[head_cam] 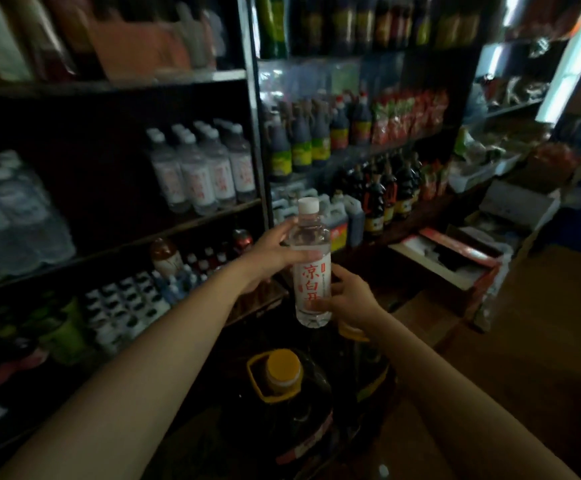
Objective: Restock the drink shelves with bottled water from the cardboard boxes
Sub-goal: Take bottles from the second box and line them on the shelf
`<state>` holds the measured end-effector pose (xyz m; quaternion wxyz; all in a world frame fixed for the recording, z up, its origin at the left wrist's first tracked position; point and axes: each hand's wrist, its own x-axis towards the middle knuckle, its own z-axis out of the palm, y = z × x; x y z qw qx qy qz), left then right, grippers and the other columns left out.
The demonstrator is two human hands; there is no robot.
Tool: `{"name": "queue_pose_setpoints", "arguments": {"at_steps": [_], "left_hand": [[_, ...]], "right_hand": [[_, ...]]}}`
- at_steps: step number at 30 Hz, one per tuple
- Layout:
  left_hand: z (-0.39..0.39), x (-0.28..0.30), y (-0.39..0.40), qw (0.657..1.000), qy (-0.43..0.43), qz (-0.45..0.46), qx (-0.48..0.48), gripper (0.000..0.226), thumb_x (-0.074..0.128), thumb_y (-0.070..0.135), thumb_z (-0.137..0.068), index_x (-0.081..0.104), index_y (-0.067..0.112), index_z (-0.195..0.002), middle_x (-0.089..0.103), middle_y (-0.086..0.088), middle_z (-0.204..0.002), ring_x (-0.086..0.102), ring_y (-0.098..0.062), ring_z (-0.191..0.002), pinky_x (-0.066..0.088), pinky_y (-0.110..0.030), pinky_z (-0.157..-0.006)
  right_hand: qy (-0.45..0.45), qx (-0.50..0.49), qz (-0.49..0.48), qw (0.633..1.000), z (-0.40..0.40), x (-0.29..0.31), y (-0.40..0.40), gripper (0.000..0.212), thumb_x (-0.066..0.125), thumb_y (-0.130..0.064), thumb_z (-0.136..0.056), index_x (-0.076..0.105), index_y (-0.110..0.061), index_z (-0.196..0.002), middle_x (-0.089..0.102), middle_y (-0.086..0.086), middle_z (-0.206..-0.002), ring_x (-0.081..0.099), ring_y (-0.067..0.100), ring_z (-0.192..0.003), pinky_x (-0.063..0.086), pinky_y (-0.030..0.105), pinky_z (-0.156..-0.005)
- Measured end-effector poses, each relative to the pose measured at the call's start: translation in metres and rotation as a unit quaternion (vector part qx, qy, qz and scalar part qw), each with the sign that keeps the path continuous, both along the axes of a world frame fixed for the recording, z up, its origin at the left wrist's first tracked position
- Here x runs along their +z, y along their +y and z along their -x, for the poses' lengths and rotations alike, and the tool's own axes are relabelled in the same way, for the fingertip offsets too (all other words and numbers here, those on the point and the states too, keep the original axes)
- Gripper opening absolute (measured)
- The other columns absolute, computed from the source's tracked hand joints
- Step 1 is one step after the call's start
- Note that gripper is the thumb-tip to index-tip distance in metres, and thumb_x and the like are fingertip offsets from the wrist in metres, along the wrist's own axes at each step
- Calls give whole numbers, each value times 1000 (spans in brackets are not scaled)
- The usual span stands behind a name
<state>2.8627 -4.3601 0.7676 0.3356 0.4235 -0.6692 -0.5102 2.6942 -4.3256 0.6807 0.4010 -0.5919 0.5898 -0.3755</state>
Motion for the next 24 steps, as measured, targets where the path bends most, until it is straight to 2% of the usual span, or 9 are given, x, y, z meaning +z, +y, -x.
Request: {"name": "queue_pose_setpoints", "arguments": {"at_steps": [2, 4, 7, 10, 14, 18, 19, 22, 24], "left_hand": [[-24, 11, -14, 1000, 1, 19, 20, 59, 80, 23, -72, 54, 40, -122, 52, 5, -133, 50, -16, -125, 44, -41, -103], [-46, 21, -29, 999, 5, 32, 41, 57, 81, 22, -72, 55, 40, -119, 54, 5, -131, 49, -17, -126, 44, -41, -104], [-79, 31, -55, 996, 1, 49, 69, 64, 84, 28, -68, 56, 32, -126, 58, 5, -128, 52, -15, -122, 46, -41, -102], [-108, 36, -85, 991, -19, 77, 104, 76, 85, 30, -67, 51, 23, -134, 58, 3, -131, 53, -15, -121, 47, -34, -100], [-146, 47, -128, 984, -37, 116, 133, 71, 85, 30, -65, 55, 22, -129, 60, 4, -127, 56, -13, -117, 47, -36, -100], [-184, 58, -164, 980, -25, 141, 135, 67, 81, 17, -72, 52, 16, -132, 61, 5, -123, 60, -4, -107, 50, -15, -85], [-193, 60, -173, 980, -27, 147, 134, 65, 79, 13, -74, 51, 16, -132, 61, 4, -122, 59, -3, -105, 50, -13, -83], [-219, 59, -201, 979, -47, 145, 133, 63, 79, 16, -75, 51, 17, -132, 62, 3, -123, 58, -8, -111, 51, -22, -89], [-235, 56, -216, 981, -50, 137, 127, 57, 76, 13, -77, 53, 15, -130, 63, 3, -118, 59, -6, -108, 51, -16, -84]], "right_hand": [[4, 19, 13, 1000, -21, 15, -18, 75, 89, -21, -60, 54, -23, -127, 70, 0, -108, 68, 18, -98, 55, 46, -88], [5, 37, 20, 999, -43, 27, -35, 73, 89, -21, -61, 55, -20, -126, 70, 2, -111, 67, 19, -100, 55, 44, -89], [-3, 58, 26, 998, -75, 37, -68, 74, 88, -13, -63, 54, -14, -129, 69, 4, -112, 67, 19, -100, 55, 44, -89], [-5, 57, 49, 997, -109, 42, -102, 75, 90, -20, -58, 53, -19, -124, 69, 1, -110, 67, 18, -98, 56, 45, -87], [-25, 29, 44, 998, -153, 52, -147, 65, 90, -25, -59, 48, -17, -108, 65, 1, -107, 65, 18, -97, 57, 41, -81], [-31, 53, 57, 997, -193, 62, -195, 61, 87, -19, -66, 50, -15, -114, 65, 1, -108, 65, 18, -98, 55, 31, -76], [-32, 55, 58, 996, -202, 62, -207, 62, 87, -18, -66, 51, -15, -117, 65, 2, -109, 65, 18, -98, 55, 30, -77], [-14, 59, 62, 996, -228, 57, -238, 64, 88, -20, -65, 53, -13, -119, 66, 3, -111, 65, 19, -99, 56, 37, -84], [-7, 57, 66, 996, -242, 52, -258, 65, 89, -23, -63, 55, -12, -117, 67, 3, -109, 66, 19, -98, 57, 38, -85]]}}
